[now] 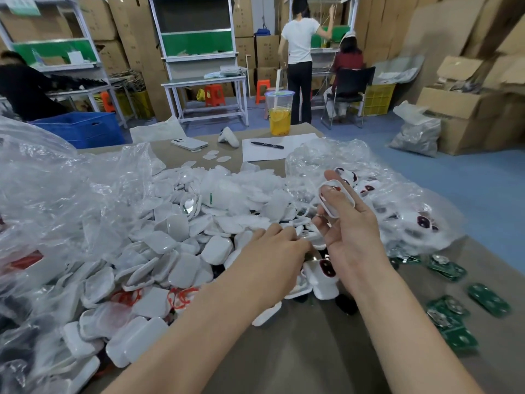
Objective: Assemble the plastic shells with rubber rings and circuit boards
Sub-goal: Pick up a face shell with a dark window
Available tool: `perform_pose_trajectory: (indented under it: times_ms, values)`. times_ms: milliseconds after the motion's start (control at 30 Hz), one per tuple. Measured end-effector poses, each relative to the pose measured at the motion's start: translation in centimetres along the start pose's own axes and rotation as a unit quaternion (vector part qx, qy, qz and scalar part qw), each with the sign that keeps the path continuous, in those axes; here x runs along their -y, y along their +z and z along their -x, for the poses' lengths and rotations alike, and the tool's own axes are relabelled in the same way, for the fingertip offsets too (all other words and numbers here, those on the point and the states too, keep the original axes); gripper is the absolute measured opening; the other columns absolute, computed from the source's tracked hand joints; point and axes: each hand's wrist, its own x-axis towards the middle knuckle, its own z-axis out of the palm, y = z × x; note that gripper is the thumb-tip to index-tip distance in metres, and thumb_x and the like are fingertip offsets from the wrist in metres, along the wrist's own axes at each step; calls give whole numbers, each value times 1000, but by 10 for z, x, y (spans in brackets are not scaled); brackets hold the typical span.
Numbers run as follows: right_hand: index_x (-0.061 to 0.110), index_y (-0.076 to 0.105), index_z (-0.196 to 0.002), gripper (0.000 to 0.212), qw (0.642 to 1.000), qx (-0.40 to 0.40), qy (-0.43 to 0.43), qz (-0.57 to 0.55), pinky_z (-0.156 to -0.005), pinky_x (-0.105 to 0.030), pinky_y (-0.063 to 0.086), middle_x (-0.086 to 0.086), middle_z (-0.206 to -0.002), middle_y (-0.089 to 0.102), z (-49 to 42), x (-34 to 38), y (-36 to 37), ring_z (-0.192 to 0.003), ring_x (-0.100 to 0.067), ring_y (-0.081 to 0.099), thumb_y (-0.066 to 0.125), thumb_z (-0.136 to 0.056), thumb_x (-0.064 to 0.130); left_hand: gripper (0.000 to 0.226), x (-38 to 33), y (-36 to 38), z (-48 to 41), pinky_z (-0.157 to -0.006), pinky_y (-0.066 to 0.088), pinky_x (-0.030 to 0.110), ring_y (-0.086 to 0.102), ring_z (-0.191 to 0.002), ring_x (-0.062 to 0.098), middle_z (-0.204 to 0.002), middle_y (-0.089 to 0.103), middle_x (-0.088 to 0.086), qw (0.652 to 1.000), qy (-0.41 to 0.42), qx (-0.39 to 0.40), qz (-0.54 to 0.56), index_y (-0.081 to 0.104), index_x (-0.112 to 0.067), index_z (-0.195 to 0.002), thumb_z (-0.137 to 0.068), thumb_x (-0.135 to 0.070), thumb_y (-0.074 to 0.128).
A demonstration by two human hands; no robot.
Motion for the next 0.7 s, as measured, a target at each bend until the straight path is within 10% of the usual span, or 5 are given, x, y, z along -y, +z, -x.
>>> perform_pose_trajectory:
  times_ms: [333,700]
  values:
    - [29,79,-79,27,999,-15,15,-38,-63,-26,57,6,-87,71,-6,1,-3,-87,-19,67,69,-91,6,29,-6,-14,-11,-82,30,33,51,-108,24,-113,57,1,998,-9,67,-12,55,-18,-124,-102,-34,44]
    - [19,69,-103,23,998,-6,25,-49,-68,-27,59,-7,-95,70,-4,-1,-2,-83,-18,71,64,-92,-1,33,11,-27,40,-99,32,25,47,-112,7,-116,54,-19,996,-37,-52,65,54,-37,-129,-104,-47,34]
